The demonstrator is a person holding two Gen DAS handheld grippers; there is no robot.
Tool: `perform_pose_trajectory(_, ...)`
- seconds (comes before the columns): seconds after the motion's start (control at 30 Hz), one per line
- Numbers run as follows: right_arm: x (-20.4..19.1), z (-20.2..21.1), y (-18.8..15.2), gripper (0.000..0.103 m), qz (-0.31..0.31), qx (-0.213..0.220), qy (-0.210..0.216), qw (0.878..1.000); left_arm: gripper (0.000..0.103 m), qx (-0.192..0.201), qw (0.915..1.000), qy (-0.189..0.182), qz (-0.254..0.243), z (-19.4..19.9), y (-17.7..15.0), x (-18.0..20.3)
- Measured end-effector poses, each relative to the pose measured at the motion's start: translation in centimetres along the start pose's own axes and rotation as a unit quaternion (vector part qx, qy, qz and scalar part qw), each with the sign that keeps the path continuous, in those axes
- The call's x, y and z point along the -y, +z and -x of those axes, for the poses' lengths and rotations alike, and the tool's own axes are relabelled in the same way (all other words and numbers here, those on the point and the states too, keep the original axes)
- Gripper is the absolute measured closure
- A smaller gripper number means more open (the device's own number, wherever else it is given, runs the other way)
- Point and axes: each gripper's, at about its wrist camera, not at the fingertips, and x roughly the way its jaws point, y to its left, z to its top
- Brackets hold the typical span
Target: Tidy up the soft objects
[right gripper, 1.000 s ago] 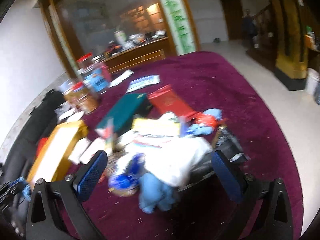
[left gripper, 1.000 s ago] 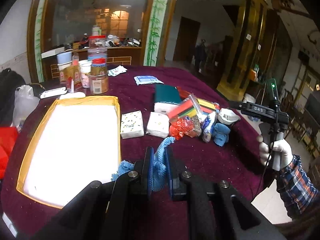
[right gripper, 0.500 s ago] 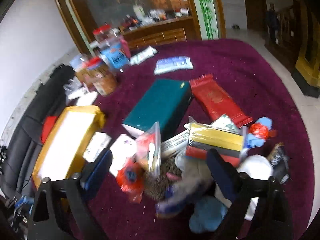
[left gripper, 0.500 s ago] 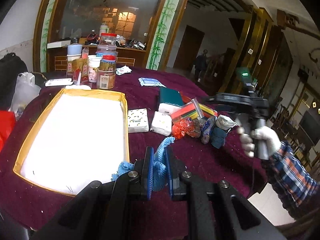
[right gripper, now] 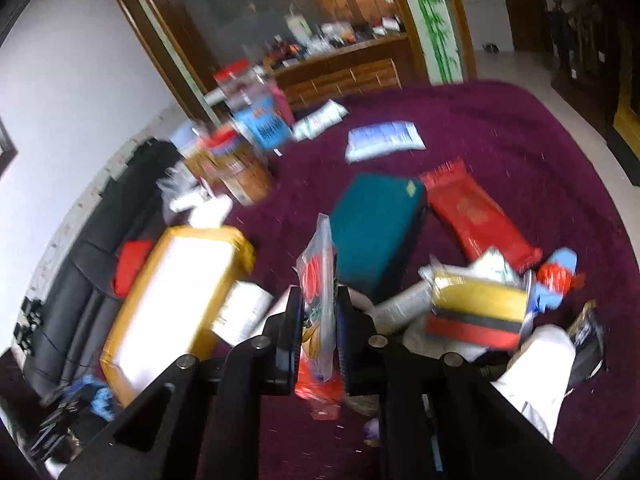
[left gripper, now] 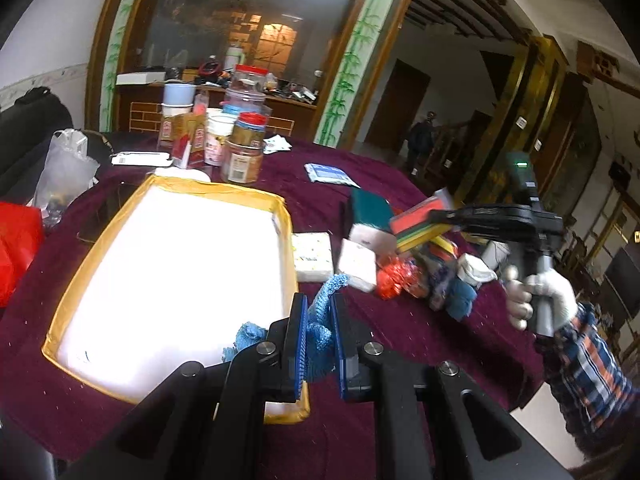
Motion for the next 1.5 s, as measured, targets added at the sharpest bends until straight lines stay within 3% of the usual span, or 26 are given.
perform_pose_trajectory(0.17,-4.4,0.7,1.5,0.088,0.034,-0.009,0.061,0.998,0.092,-0.005,0.9997,0.008,0.021,-1.3,2.1,-2.3)
perform_pose_trajectory(0.37,-10.8,-4.6,1.1,0.088,0.072,-0.09,0.134,0.984,0.092,-0.028,0.997,0.013,0.071,-4.7,4.7,-6.2)
perform_pose_trajectory(0.53,-14.2,-10.9,0.7,0.088,0.089,-0.156,0.135,0.974,0.092,-0.051,0.9909,0.015,0.124,-9.1,6.9,-9.5)
perform_pose_trajectory(0.73,-14.3,-16.6,1.0,0.088,0.061,-0.204,0.13,0.968,0.09,-0.063,0.9853,0.03,0.156,-13.2,8.2,-11.5)
perform_pose_trajectory(0.83,-14.4,-18.5,1.5,0.087,0.062,-0.207,0.114,0.97,0.067,-0.056,0.9839,0.04,0.165,-13.9,8.7,-12.0)
perform_pose_trajectory(0.87,-14.4,-18.9,1.9,0.081,0.065,-0.203,0.097,0.972,0.056,-0.05,0.9832,0.04,0.171,-13.8,8.8,-12.2)
perform_pose_trajectory(0.9,-14.4,-19.0,2.3,0.066,0.067,-0.196,0.085,0.975,0.049,-0.045,0.9827,0.04,0.175,-13.7,9.0,-12.4)
perform_pose_trajectory(0.97,-14.4,-18.3,3.1,0.05,0.077,-0.165,0.066,0.981,0.046,-0.033,0.9827,0.041,0.178,-13.0,9.2,-12.4)
perform_pose_trajectory(1.13,-13.6,-13.6,4.6,0.042,0.092,-0.101,0.054,0.989,0.041,-0.015,0.9849,0.048,0.165,-10.6,9.5,-11.7)
perform_pose_trajectory(1.23,-12.5,-8.3,4.8,0.04,0.117,-0.037,0.029,0.992,0.038,-0.006,0.9867,0.042,0.157,-9.5,9.6,-10.5)
perform_pose_trajectory(1.37,-10.0,0.7,2.6,0.0,0.146,0.103,-0.032,0.983,0.033,-0.009,0.9914,0.025,0.128,-8.8,9.1,-7.4)
perform_pose_trajectory(1.43,-7.5,3.8,0.9,0.0,0.138,0.154,-0.054,0.977,0.031,-0.021,0.994,0.011,0.106,-9.0,8.5,-5.1)
perform_pose_trajectory(1.5,-4.2,5.2,0.0,0.0,0.112,0.152,-0.084,0.978,0.027,-0.035,0.9953,-0.004,0.09,-9.6,8.0,-3.1)
